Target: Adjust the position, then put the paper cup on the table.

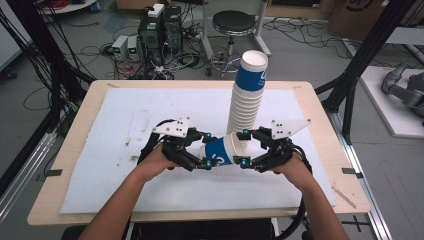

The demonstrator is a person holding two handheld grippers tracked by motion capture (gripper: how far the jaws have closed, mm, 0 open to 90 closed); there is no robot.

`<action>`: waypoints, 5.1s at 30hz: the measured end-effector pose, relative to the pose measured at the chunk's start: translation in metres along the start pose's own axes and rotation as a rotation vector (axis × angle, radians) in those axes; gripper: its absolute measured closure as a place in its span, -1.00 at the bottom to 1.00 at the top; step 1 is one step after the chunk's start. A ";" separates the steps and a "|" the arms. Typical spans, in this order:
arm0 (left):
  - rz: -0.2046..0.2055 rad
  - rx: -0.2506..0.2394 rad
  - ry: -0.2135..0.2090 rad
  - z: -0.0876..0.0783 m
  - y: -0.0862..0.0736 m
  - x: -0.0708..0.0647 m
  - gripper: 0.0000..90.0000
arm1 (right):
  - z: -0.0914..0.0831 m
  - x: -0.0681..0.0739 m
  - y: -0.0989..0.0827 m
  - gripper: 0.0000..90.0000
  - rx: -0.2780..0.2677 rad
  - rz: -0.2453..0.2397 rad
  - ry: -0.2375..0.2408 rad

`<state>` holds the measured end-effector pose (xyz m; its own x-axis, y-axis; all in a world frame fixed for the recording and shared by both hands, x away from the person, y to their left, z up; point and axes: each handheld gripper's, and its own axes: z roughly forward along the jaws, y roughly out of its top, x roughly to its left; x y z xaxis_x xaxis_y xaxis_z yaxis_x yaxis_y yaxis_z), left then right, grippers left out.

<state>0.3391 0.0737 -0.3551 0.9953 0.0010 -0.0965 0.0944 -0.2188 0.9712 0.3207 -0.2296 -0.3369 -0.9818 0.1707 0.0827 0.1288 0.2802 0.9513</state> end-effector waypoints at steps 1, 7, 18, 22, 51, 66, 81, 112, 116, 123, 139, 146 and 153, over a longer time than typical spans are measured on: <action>-0.004 0.006 -0.001 0.001 0.000 -0.001 -0.34 | 0.000 0.000 0.000 -0.42 0.000 0.000 0.000; 0.020 0.080 0.045 0.005 0.002 -0.003 -0.38 | 0.002 0.002 0.005 -0.40 0.045 -0.030 -0.022; 0.079 0.183 0.047 0.016 -0.001 -0.004 -0.38 | 0.018 0.009 0.023 -0.47 0.205 -0.081 -0.053; 0.065 0.151 0.039 0.014 -0.001 -0.004 -0.39 | 0.020 0.009 0.021 -0.57 0.127 -0.049 -0.056; 0.039 0.018 0.075 0.011 -0.006 -0.003 -0.38 | 0.018 0.002 0.017 -0.44 0.025 -0.001 -0.021; 0.081 0.139 0.089 0.018 0.000 -0.003 -0.44 | 0.029 0.004 0.020 -0.47 0.182 -0.067 -0.042; -0.005 -0.066 0.188 -0.001 -0.014 0.002 -0.38 | 0.005 0.008 0.023 -0.58 -0.052 -0.028 -0.124; -0.018 -0.200 0.544 -0.060 -0.022 0.015 -0.41 | -0.057 -0.003 -0.029 -0.57 0.029 0.026 -0.469; -0.027 -0.218 0.575 -0.065 -0.028 0.027 -0.39 | -0.059 -0.005 -0.033 -0.57 0.029 0.042 -0.475; -0.047 -0.214 0.638 -0.072 -0.042 0.048 -0.39 | -0.063 -0.008 -0.036 -0.57 0.022 0.050 -0.489; -0.102 -0.106 0.739 -0.095 -0.073 0.081 -0.42 | -0.060 -0.006 -0.040 -0.57 0.037 0.055 -0.493; -0.166 -0.057 0.756 -0.075 -0.089 0.091 -0.41 | -0.063 -0.007 -0.041 -0.57 0.032 0.058 -0.498; -0.199 0.005 0.753 -0.067 -0.099 0.096 -0.42 | -0.064 -0.007 -0.042 -0.57 0.036 0.066 -0.496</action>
<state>0.4268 0.1613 -0.4459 0.7057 0.7024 -0.0930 0.2740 -0.1495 0.9500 0.3134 -0.3027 -0.3588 -0.7880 0.6154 -0.0170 0.2017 0.2842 0.9373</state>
